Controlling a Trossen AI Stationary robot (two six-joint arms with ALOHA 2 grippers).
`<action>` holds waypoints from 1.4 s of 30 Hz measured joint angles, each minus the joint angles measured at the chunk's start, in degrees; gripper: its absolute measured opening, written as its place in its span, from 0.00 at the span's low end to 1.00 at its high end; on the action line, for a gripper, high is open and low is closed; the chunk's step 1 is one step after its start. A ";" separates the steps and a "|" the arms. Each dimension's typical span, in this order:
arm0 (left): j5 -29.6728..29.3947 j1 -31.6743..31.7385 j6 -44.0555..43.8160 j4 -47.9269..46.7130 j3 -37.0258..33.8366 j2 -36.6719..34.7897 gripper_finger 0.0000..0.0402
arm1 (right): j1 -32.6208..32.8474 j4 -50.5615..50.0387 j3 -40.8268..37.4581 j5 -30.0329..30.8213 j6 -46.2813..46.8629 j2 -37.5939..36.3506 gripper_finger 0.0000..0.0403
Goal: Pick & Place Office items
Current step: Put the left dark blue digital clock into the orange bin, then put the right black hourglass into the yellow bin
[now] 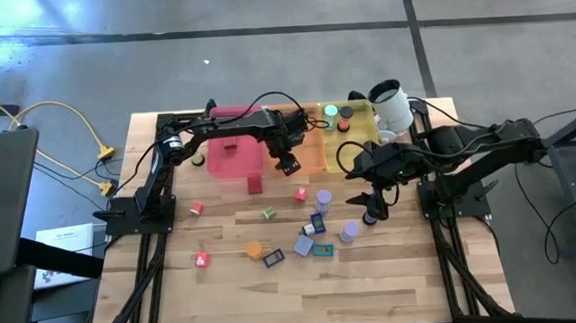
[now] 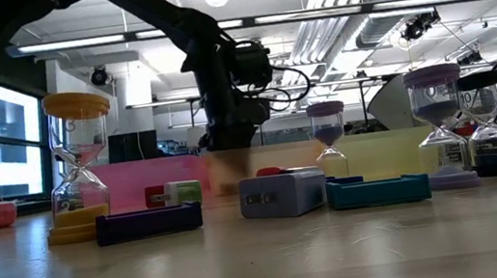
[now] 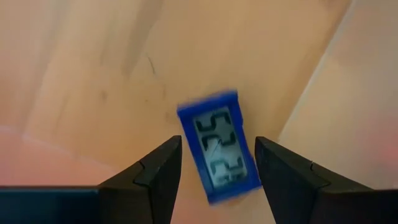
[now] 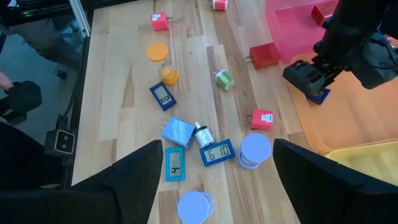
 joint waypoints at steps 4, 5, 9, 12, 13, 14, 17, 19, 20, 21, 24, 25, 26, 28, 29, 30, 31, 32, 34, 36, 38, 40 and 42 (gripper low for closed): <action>-0.01 0.00 0.69 -4.15 0.43 -0.39 0.49 | 0.00 0.06 0.00 -0.13 0.00 0.02 0.73; 0.00 0.01 0.71 -5.43 0.55 -0.59 0.49 | 0.00 0.07 0.00 -0.17 0.00 0.00 0.73; -0.49 0.00 0.99 -8.08 0.59 -2.30 0.49 | 0.00 0.79 -0.02 -0.22 0.00 0.00 0.73; -1.59 -0.15 1.00 -8.37 0.59 -3.86 0.49 | 0.00 1.80 -0.02 -0.24 0.00 0.01 0.73; -1.57 -0.19 0.41 -8.56 0.59 -4.37 0.49 | 0.00 2.09 -0.02 -0.25 0.00 0.00 0.73; -1.64 -0.28 0.14 -8.63 0.63 -4.85 0.49 | 0.00 2.21 -0.02 -0.31 0.00 0.00 0.73; -1.58 -0.37 -0.19 -9.56 0.63 -6.60 0.49 | 0.00 3.23 -0.02 -0.52 0.00 0.00 0.73; -1.68 -0.48 -0.21 -10.04 0.63 -7.76 0.49 | 0.00 3.75 -0.02 -0.66 0.01 0.01 0.73; -1.79 -0.61 -0.25 -10.40 0.63 -8.41 0.49 | 0.00 4.11 -0.02 -0.67 0.00 0.00 0.73; -2.01 -0.74 -0.53 -10.63 0.63 -9.08 0.49 | 0.00 4.55 -0.02 -0.66 0.01 0.01 0.73; -3.80 -1.16 -1.00 -11.54 0.64 -11.32 0.49 | 0.00 5.47 -0.02 -0.68 0.00 0.02 0.73; -4.52 -1.42 -1.07 -12.03 0.66 -12.10 0.49 | 0.00 5.64 -0.02 -0.70 -0.06 0.00 0.73; -4.72 -1.62 -1.17 -12.72 0.66 -12.87 0.49 | 0.00 5.68 -0.02 -0.68 -0.25 0.02 0.73; -5.06 -2.19 -1.88 -14.49 0.66 -14.61 0.49 | 0.00 5.67 -0.02 -0.73 -0.32 0.01 0.73; -5.08 -2.46 -2.55 -15.62 0.66 -15.48 0.49 | 0.00 5.65 -0.02 -1.08 -0.32 0.01 0.73; -5.04 -2.87 -3.10 -16.69 0.67 -16.39 0.49 | 0.00 5.62 -0.02 -1.79 -0.26 0.00 0.73; -4.87 -3.26 -4.01 -17.71 0.70 -17.26 0.49 | 0.00 5.58 -0.02 -2.27 -0.15 0.01 0.73; -4.60 -3.66 -4.98 -19.02 0.70 -18.06 0.49 | 0.00 5.44 -0.02 -2.84 0.02 0.02 0.73; -4.33 -4.80 -6.93 -21.37 0.70 -19.56 0.49 | 0.00 5.03 -0.02 -3.91 0.38 0.01 0.73; -4.31 -6.26 -8.55 -23.29 0.70 -21.05 0.49 | 0.00 4.10 -0.02 -4.74 1.23 0.01 0.73; -4.12 -7.97 -9.81 -25.13 0.70 -22.37 0.49 | 0.01 2.58 -0.02 -5.17 3.34 0.00 0.73; -4.14 -9.63 -11.29 -26.37 0.70 -23.55 0.49 | 0.00 -0.01 -0.02 -5.92 5.80 0.00 0.73; -4.15 -11.47 -13.11 -27.47 0.70 -24.63 0.49 | 0.00 -2.39 -0.02 -6.49 7.95 0.00 0.73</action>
